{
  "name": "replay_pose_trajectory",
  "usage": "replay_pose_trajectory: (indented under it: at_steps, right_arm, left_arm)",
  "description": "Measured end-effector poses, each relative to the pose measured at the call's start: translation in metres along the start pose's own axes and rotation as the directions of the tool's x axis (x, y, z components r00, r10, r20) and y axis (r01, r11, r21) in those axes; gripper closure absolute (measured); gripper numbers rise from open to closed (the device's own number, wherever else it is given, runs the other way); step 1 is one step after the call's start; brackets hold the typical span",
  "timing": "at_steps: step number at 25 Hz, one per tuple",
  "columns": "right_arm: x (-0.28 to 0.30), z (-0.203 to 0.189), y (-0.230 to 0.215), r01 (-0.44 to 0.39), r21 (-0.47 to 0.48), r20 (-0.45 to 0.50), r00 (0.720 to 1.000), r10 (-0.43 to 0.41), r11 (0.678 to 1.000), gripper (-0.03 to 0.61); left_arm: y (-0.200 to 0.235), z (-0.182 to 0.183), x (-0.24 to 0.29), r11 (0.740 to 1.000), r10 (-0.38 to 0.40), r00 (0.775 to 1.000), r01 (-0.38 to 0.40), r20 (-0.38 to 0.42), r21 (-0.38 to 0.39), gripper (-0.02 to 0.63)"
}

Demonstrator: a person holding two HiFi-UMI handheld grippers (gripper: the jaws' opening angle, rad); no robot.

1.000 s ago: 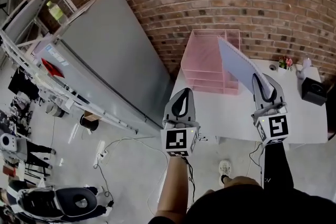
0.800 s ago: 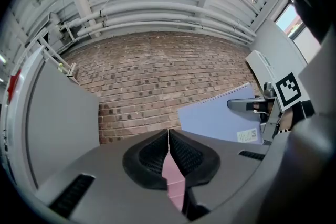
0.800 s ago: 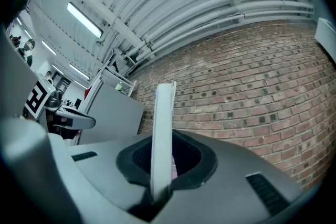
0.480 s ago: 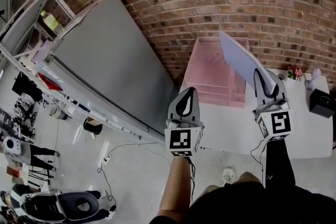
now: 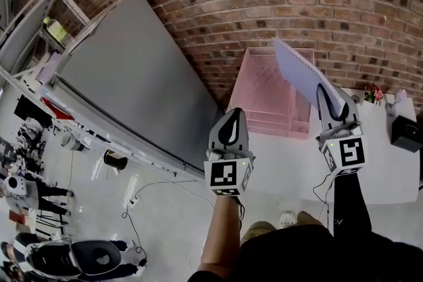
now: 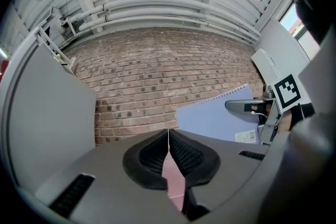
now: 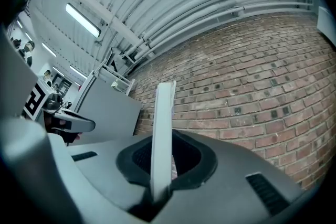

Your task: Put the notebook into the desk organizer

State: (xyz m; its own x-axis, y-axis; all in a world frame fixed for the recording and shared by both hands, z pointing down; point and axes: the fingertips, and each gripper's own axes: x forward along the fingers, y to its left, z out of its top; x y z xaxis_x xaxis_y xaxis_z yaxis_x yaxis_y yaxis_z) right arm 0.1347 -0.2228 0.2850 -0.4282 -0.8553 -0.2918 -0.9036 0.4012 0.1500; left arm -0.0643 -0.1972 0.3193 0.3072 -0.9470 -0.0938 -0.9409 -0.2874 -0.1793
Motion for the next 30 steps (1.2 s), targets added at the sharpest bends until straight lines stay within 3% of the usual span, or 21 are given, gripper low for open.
replay_pose_trajectory:
  at_steps: [7,15,21,30]
  right_arm:
    - [0.017,0.001,0.002,0.019,-0.016,0.006,1.000,-0.019,1.000,0.537]
    - [0.050,-0.006,0.011,0.093,-0.067,-0.007,0.996,-0.094,0.993,0.537]
    - [0.083,-0.012,0.019,0.153,-0.121,-0.030,0.987,-0.158,0.981,0.537]
    - [0.131,-0.034,0.037,0.171,-0.214,-0.090,0.977,-0.193,0.962,0.537]
  left_arm:
    - [0.016,-0.015,0.016,1.000,-0.016,1.000,0.016,-0.007,-0.009,0.594]
    - [0.049,-0.035,0.056,0.994,-0.106,0.994,0.106,-0.002,-0.032,0.594]
    - [0.072,-0.044,0.089,0.979,-0.199,0.980,0.200,0.010,-0.046,0.594]
    - [0.099,-0.059,0.125,0.951,-0.300,0.954,0.300,0.021,-0.068,0.594]
